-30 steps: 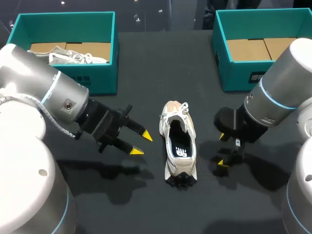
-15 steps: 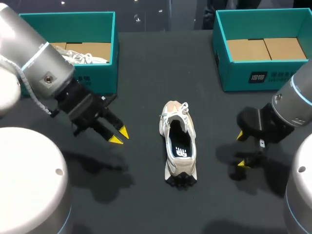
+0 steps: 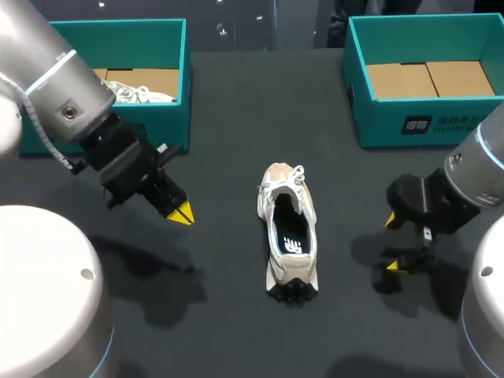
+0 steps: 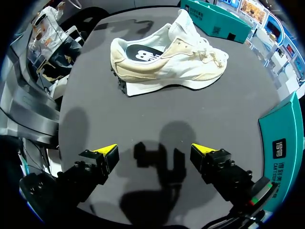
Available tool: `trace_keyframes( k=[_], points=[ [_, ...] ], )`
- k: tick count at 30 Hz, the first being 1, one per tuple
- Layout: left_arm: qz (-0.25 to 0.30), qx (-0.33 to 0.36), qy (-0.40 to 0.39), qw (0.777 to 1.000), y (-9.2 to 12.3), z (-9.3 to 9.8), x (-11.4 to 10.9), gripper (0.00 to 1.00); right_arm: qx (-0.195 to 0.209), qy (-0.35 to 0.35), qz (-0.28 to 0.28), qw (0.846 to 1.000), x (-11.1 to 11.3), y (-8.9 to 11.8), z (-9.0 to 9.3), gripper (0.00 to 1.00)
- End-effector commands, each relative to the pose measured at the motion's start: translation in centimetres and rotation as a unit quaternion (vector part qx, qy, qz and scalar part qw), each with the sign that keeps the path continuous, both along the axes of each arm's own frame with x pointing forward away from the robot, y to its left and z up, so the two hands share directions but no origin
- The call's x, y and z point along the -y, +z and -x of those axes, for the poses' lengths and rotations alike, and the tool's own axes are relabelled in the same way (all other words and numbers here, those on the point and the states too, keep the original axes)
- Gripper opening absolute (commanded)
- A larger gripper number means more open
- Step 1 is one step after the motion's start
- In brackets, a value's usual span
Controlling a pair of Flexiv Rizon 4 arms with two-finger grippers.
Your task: Take the shoe out of the shoebox, open the shoe tongue, remove and reinsert the insole, then place the shoe into the shoebox
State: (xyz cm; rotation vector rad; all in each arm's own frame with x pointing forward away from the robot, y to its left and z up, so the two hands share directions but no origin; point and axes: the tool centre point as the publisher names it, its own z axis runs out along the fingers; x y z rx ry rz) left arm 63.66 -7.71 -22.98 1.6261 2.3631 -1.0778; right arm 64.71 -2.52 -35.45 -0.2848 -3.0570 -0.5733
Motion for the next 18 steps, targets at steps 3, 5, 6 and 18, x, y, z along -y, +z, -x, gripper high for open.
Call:
trace_keyframes(
  k=[3, 5, 6, 18],
  points=[
    [-0.061, 0.01, -0.076, 0.995, 0.7, -0.7, 1.5, 0.0, 0.006, -0.01, -0.004, 1.0, 1.2, 0.2, 0.1, 1.0],
    [-0.076, 0.021, -0.089, 0.993, 0.8, -0.7, 1.9, 0.0, 0.008, -0.014, -0.007, 1.0, 1.9, 0.3, 0.0, 1.0],
    [-0.084, 0.024, -0.099, 0.991, 0.9, -0.7, 2.1, 0.0, 0.009, -0.016, -0.007, 1.0, 2.2, 0.3, 0.0, 1.0],
    [-0.126, 0.079, -0.184, 0.972, -0.4, -2.5, 6.8, 0.0, 0.017, -0.022, -0.004, 1.0, 4.0, 1.0, 0.0, 1.0]
  ],
)
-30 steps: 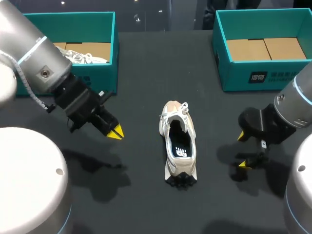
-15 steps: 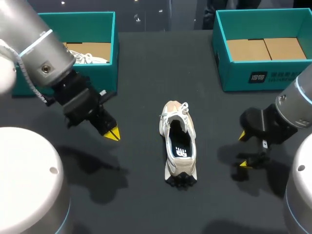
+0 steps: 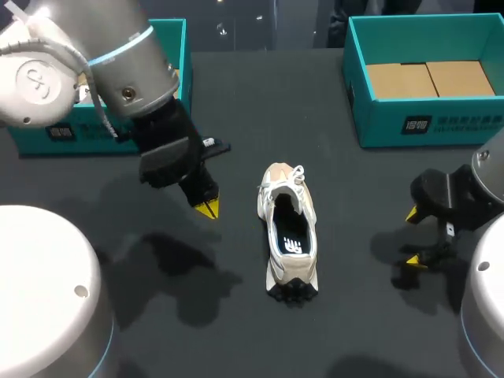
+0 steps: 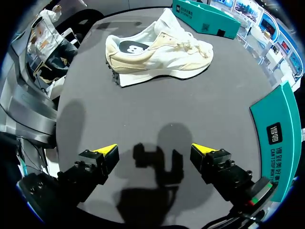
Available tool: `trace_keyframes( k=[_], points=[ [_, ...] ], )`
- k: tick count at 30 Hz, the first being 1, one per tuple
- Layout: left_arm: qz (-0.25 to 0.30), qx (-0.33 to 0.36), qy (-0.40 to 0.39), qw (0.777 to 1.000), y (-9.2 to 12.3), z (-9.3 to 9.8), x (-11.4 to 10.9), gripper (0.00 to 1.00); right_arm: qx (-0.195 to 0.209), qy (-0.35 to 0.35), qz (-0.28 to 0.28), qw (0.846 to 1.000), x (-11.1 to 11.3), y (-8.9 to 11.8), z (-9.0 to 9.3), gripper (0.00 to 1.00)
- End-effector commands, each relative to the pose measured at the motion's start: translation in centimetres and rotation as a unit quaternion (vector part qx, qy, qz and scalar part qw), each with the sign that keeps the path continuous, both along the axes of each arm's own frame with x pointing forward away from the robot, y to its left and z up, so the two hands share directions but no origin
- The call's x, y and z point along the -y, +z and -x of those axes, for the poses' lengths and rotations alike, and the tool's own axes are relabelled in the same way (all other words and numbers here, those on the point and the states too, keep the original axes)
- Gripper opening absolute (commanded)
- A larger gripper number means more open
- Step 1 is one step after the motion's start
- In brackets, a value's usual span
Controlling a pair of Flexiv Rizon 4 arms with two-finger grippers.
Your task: Take the shoe out of the shoebox, open the shoe tongue, remove and reinsert the insole, then place the shoe into the shoebox
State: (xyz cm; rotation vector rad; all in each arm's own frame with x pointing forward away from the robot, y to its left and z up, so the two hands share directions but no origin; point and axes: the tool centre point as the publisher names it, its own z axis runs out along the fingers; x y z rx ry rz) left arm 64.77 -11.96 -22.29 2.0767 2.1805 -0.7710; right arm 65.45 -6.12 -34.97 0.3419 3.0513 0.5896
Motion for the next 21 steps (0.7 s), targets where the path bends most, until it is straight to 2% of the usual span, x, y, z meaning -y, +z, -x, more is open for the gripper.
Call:
trace_keyframes(
  k=[1, 8, 17, 19, 21],
  points=[
    [-0.062, 0.001, -0.044, 0.997, -1.2, -1.6, 3.1, 0.0, 0.004, -0.001, -0.001, 1.0, 0.4, 0.5, 0.7, 1.0],
    [-0.089, 0.034, -0.101, 0.99, -2.5, -2.6, 6.9, 0.0, 0.004, -0.001, -0.001, 1.0, 0.4, 0.5, 0.7, 1.0],
    [-0.097, 0.041, -0.108, 0.989, -2.2, -2.7, 7.1, 0.0, 0.004, -0.001, -0.001, 1.0, 0.4, 0.5, 0.7, 1.0],
    [-0.124, 0.049, -0.117, 0.984, -3.1, -2.5, 7.5, 0.0, 0.004, -0.001, -0.001, 1.0, 0.4, 0.5, 0.7, 1.0],
    [-0.113, 0.037, -0.121, 0.985, -3.8, -2.6, 7.9, 0.0, 0.004, -0.001, -0.001, 1.0, 0.4, 0.5, 0.7, 1.0]
  ],
)
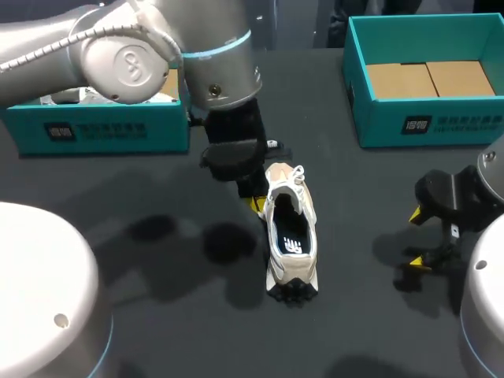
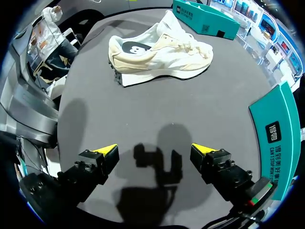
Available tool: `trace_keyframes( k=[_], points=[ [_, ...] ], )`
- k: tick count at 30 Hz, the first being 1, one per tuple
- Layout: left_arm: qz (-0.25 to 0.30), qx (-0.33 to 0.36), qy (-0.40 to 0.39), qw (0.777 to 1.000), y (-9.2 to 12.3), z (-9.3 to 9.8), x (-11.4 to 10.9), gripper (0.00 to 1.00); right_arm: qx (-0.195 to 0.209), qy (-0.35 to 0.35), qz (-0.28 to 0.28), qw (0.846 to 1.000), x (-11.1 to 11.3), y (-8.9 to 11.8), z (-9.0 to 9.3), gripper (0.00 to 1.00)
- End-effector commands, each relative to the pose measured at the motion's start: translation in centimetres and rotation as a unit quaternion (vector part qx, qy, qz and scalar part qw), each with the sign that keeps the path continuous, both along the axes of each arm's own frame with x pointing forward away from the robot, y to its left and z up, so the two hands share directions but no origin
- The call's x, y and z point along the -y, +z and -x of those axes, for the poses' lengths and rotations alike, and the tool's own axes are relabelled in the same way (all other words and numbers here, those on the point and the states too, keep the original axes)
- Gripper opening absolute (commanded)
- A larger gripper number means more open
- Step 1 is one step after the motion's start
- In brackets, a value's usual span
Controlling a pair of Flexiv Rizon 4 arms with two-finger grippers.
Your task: Take the shoe out of the shoebox, open the shoe tongue, remove and reinsert the insole, then place the shoe into the shoebox
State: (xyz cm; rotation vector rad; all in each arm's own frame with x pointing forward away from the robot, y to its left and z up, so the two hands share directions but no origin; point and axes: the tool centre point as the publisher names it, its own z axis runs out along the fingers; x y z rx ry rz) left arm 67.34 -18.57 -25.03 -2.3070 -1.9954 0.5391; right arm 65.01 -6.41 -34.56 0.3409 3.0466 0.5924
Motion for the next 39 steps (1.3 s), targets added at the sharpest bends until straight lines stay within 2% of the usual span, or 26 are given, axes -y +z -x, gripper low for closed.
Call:
trace_keyframes(
  k=[1, 9, 17, 22, 27, 39],
  points=[
    [-0.053, -0.001, -0.018, 0.998, -1.4, -0.2, 1.4, 0.0, 0.001, 0.0, 0.0, 1.0, 0.1, 0.1, 0.3, 1.0],
    [-0.037, -0.031, -0.037, 0.998, -4.5, -1.0, 3.8, 0.0, 0.001, 0.0, 0.0, 1.0, 0.1, 0.1, 0.3, 1.0],
    [-0.037, -0.031, -0.037, 0.998, -4.5, -1.0, 3.8, 0.0, 0.001, 0.0, 0.0, 1.0, 0.1, 0.1, 0.3, 1.0],
    [-0.052, -0.023, -0.043, 0.997, -7.2, -0.9, 4.9, 0.0, 0.001, 0.0, 0.0, 1.0, 0.1, 0.1, 0.3, 1.0],
    [-0.046, -0.031, -0.038, 0.998, -8.9, -0.6, 5.5, 0.0, 0.001, 0.0, 0.0, 1.0, 0.1, 0.1, 0.3, 1.0],
    [-0.102, -0.022, -0.02, 0.994, -11.7, 0.5, 6.1, 0.0, 0.001, 0.0, 0.0, 1.0, 0.1, 0.1, 0.3, 1.0]
  ],
)
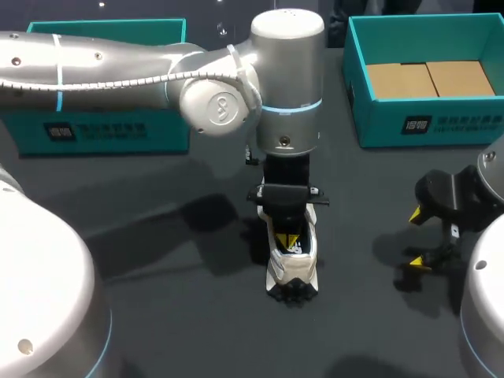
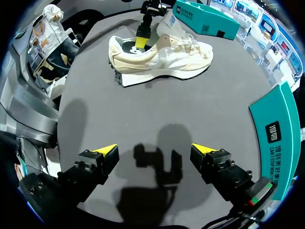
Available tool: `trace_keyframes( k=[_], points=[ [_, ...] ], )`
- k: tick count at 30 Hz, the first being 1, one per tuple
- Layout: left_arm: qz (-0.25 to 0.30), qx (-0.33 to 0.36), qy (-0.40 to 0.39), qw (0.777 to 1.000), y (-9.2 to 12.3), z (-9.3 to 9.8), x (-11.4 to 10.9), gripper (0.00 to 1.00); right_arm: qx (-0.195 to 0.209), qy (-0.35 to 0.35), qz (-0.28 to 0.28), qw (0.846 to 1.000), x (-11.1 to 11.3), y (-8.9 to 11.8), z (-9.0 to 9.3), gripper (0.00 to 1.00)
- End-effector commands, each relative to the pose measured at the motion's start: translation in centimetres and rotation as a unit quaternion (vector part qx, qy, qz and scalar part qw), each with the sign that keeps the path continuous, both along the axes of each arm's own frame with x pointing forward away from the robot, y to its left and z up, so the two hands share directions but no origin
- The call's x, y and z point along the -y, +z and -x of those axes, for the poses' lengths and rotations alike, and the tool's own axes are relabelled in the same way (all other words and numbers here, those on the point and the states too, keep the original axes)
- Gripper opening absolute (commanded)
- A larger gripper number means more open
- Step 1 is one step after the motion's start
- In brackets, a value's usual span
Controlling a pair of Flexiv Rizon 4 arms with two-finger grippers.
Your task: Take the shoe out of the shoebox, open the shoe tongue, remove and reinsert the insole, then place the shoe into the shoebox
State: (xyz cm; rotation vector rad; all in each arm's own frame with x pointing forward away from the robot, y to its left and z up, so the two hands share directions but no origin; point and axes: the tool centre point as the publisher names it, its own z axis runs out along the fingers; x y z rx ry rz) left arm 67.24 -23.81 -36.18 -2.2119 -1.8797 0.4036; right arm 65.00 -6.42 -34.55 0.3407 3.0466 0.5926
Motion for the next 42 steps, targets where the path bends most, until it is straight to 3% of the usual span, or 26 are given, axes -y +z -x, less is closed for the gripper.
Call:
trace_keyframes(
  k=[1, 14, 21, 29, 42],
  points=[
    [-0.023, 0.009, 0.006, 1.0, -0.8, 0.4, 0.8, 0.0, 0.001, 0.0, 0.0, 1.0, 0.1, 0.1, 0.2, 1.0],
    [-0.049, 0.052, 0.019, 0.997, -4.1, 1.1, 0.5, 0.0, 0.001, 0.0, 0.0, 1.0, 0.1, 0.1, 0.2, 1.0],
    [-0.013, 0.075, 0.025, 0.997, -1.8, 0.9, 0.3, 0.0, 0.001, 0.0, 0.0, 1.0, 0.1, 0.1, 0.2, 1.0],
    [-0.043, 0.067, 0.012, 0.997, -0.6, 0.7, -0.1, 0.0, 0.001, 0.0, 0.0, 1.0, 0.1, 0.1, 0.2, 1.0],
    [-0.084, 0.067, 0.018, 0.994, -4.4, 0.6, 0.6, 0.0, 0.001, 0.0, 0.0, 1.0, 0.1, 0.1, 0.2, 1.0]
  ],
)
